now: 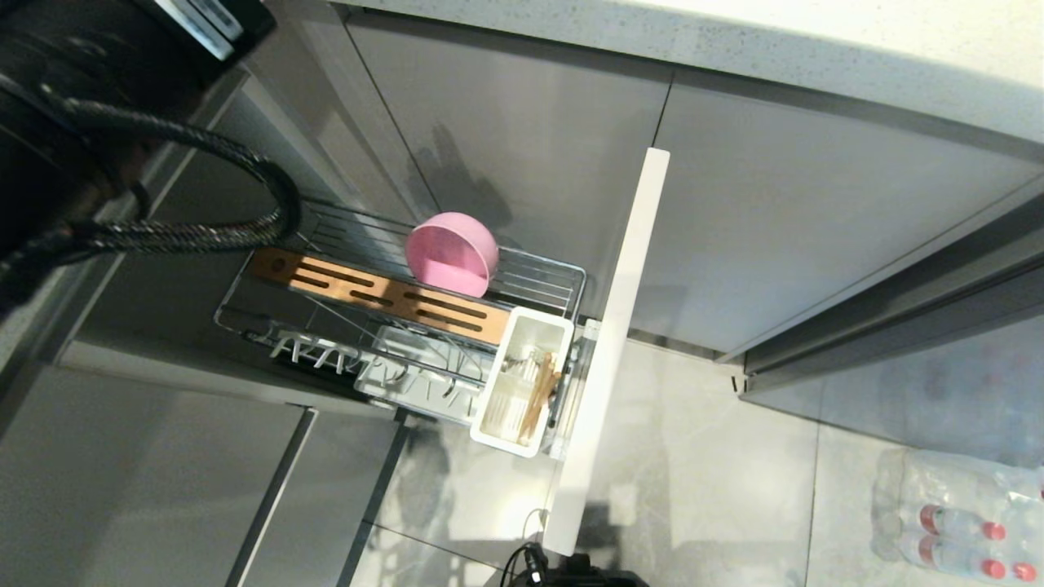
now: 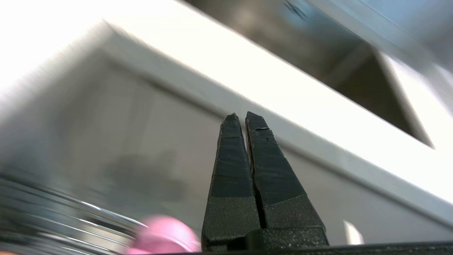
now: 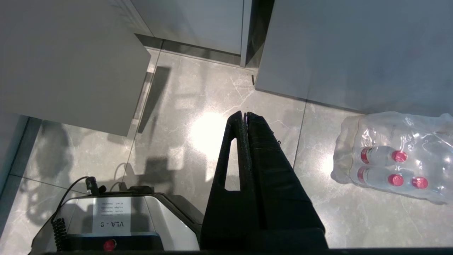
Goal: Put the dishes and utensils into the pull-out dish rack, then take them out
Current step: Pick up the chopsticks and place it in the cupboard
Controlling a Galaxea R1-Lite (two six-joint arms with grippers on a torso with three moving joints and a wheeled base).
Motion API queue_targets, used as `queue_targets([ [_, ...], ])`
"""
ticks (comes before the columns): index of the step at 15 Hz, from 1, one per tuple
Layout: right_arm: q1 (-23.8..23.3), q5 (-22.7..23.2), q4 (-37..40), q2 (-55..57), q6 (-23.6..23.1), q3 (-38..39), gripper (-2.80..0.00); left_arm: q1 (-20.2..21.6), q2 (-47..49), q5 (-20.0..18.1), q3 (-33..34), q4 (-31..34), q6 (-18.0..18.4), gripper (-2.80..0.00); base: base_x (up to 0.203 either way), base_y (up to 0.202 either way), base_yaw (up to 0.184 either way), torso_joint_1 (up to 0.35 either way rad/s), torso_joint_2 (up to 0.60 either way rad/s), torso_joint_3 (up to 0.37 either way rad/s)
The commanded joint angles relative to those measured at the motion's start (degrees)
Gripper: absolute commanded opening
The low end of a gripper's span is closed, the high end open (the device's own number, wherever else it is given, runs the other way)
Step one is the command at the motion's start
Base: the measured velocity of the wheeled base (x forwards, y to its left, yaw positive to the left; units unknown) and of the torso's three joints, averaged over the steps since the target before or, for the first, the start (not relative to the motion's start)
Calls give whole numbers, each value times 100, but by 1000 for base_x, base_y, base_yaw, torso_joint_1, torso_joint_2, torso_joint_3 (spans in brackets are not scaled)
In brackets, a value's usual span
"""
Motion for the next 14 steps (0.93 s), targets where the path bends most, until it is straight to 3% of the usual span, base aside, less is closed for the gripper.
queue_targets([
  [1, 3, -4, -3, 3, 4, 0, -280, -12, -331, 317, -427, 193, 267, -280, 0, 0, 0, 0, 0, 0],
  [2, 3, 2, -4, 0, 1, 0, -280, -35, -394, 605, -701, 388, 474, -280, 0, 0, 0, 0, 0, 0],
  [5, 3, 1, 0, 2, 1, 0, -280, -753, -509, 1693, -1433, 703, 1005, -280, 0, 0, 0, 0, 0, 0],
  [6, 3, 2, -4, 0, 1, 0, -280, -787, -532, 1960, -1684, 878, 1085, -280, 0, 0, 0, 0, 0, 0],
  [8, 3, 0, 3, 1, 2, 0, -280, -279, -588, 2068, -1876, 1184, 1113, -280, 0, 0, 0, 0, 0, 0],
  [11, 3, -6, -4, 0, 2, 0, -280, 816, -618, 2084, -2320, 1256, 1161, -280, 0, 0, 0, 0, 0, 0],
  [14, 3, -2, 0, 1, 1, 0, -280, 1648, -717, 2068, -2556, 1325, 1171, -280, 0, 0, 0, 0, 0, 0],
])
